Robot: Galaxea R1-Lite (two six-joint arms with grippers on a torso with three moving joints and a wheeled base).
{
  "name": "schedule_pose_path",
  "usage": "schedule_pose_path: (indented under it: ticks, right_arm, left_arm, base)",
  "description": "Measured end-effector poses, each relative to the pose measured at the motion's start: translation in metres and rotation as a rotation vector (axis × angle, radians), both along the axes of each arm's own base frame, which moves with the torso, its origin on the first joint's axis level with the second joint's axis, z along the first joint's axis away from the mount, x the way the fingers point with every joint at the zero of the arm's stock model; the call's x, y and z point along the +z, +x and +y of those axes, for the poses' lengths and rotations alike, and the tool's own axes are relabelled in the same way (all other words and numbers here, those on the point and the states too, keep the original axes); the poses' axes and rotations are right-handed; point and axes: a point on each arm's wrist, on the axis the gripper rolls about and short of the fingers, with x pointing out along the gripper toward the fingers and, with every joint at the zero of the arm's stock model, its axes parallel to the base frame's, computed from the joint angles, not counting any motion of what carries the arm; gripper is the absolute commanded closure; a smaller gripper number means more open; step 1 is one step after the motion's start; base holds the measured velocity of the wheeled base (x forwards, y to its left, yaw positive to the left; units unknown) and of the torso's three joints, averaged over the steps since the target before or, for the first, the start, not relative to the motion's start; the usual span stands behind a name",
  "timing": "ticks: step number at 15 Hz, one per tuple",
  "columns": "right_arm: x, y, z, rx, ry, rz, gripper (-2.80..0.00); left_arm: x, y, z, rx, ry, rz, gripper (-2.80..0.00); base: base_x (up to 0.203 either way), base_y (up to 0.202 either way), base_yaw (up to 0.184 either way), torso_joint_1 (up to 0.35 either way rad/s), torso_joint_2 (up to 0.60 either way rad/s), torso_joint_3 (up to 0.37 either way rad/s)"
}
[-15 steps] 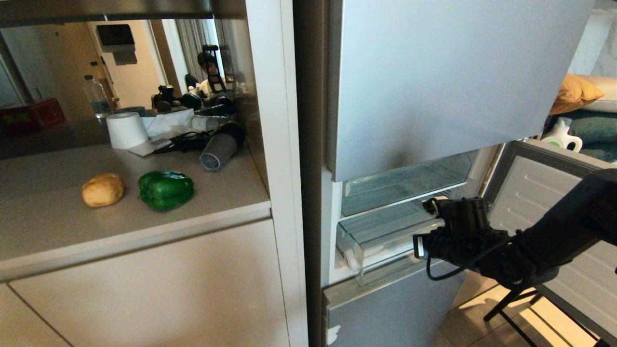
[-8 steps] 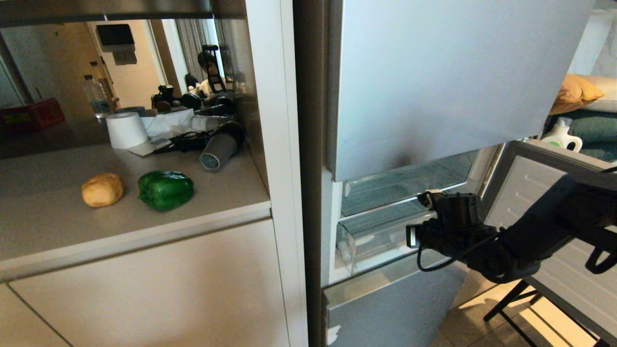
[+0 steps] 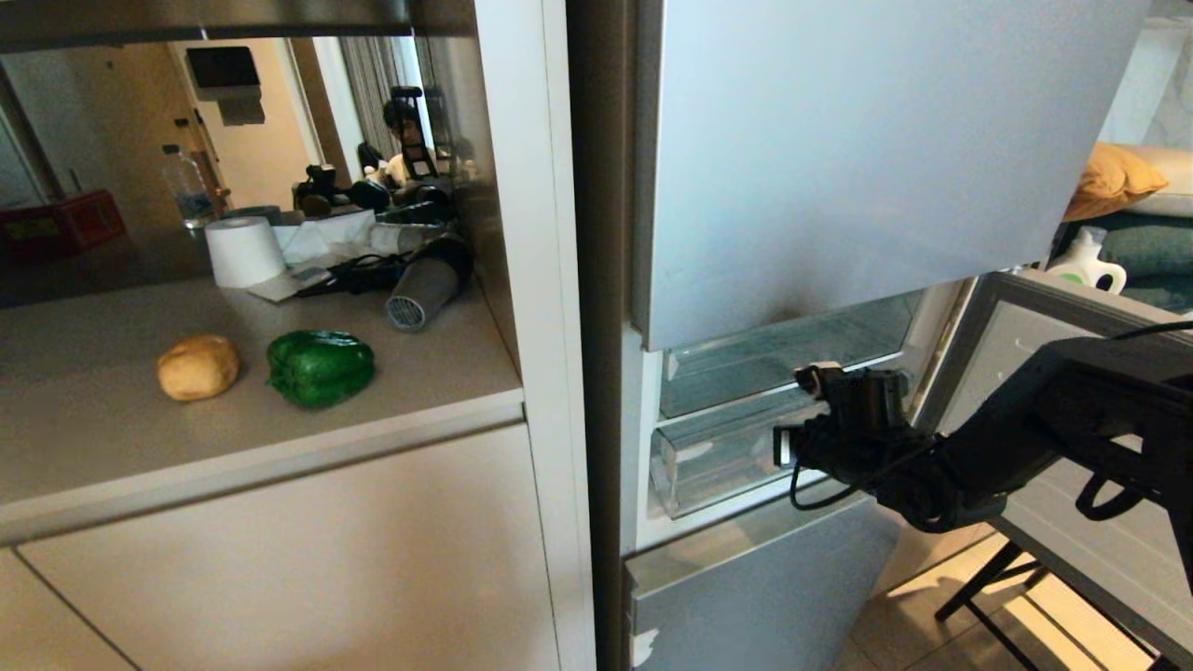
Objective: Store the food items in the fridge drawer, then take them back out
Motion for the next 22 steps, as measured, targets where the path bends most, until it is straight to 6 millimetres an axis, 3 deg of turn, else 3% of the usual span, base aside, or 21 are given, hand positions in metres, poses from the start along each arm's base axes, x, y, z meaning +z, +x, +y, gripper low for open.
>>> schedule_pose_path:
  ticks: [6, 10, 13, 15, 18, 22]
  right_arm:
    - [0.0, 0.012, 0.001, -0.005, 0.007, -0.029, 0.0]
    - [-0.002, 0.007, 0.0, -0.005, 0.004, -0.013, 0.0]
    - [0.008, -0.018, 0.0, 0.011, -0.007, 0.018, 0.0]
    - [0.02, -0.046, -0.002, 0.029, -0.027, 0.036, 0.0]
    - [0.026, -0.09, -0.011, 0.038, -0.057, 0.093, 0.0]
    - [0.035, -0.132, -0.027, 0.023, -0.068, 0.119, 0.0]
  left_arm:
    - [0.0, 0.0, 0.0, 0.0, 0.0, 0.0, 0.0]
    - [0.0, 0.0, 0.0, 0.0, 0.0, 0.0, 0.0]
    - [0.0, 0.0, 0.0, 0.0, 0.0, 0.0, 0.0]
    - [0.0, 0.0, 0.0, 0.0, 0.0, 0.0, 0.0]
    - [0.0, 0.0, 0.0, 0.0, 0.0, 0.0, 0.0]
    - [0.0, 0.0, 0.0, 0.0, 0.0, 0.0, 0.0]
  base:
    - [0.0, 0.0, 0.0, 0.0, 0.0, 0.0]
    - [0.0, 0.0, 0.0, 0.0, 0.0, 0.0]
    - [0.0, 0.0, 0.0, 0.0, 0.0, 0.0]
    - [0.0, 0.0, 0.0, 0.0, 0.0, 0.0]
    - [0.0, 0.0, 0.0, 0.0, 0.0, 0.0]
    - [0.0, 0.0, 0.0, 0.0, 0.0, 0.0]
